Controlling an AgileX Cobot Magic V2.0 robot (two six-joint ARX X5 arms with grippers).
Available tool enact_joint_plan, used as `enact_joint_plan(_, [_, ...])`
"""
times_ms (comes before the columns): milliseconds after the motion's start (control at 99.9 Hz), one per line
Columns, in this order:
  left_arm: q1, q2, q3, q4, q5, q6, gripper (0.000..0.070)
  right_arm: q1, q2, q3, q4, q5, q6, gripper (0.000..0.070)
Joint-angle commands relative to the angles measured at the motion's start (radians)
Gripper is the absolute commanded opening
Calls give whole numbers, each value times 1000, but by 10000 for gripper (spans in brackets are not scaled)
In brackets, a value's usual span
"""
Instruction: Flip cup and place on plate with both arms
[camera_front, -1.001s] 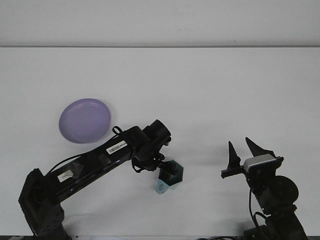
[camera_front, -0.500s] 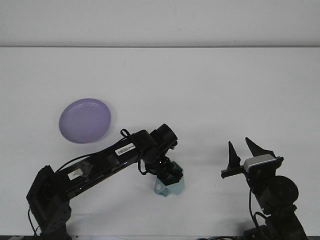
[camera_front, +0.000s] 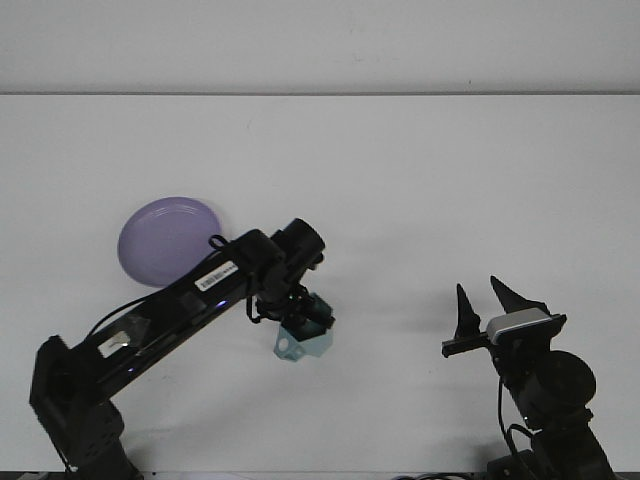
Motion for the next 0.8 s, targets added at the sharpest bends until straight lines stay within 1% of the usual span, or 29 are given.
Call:
enact_joint_plan(0, [44, -47, 26, -19, -21, 31, 13, 2, 3, 0, 5, 0, 14, 377])
enact_joint_plan(140, [201, -130, 26, -63, -58, 67, 13, 3, 3, 0, 4, 0, 14, 377])
enact_joint_plan(280, [372, -161, 26, -92, -65, 128, 13, 3, 3, 0, 3, 0, 14, 377])
enact_joint_plan(390, [484, -159, 26, -89, -92, 169, 13, 3, 3, 0, 2, 0, 13, 377])
enact_joint_plan(550, [622, -135, 27, -45, -99, 219, 13, 3, 3, 0, -5, 0, 10, 377])
enact_joint_plan(790, [760, -25, 45, 2, -103, 248, 13, 3, 3, 0, -13, 0, 10, 377])
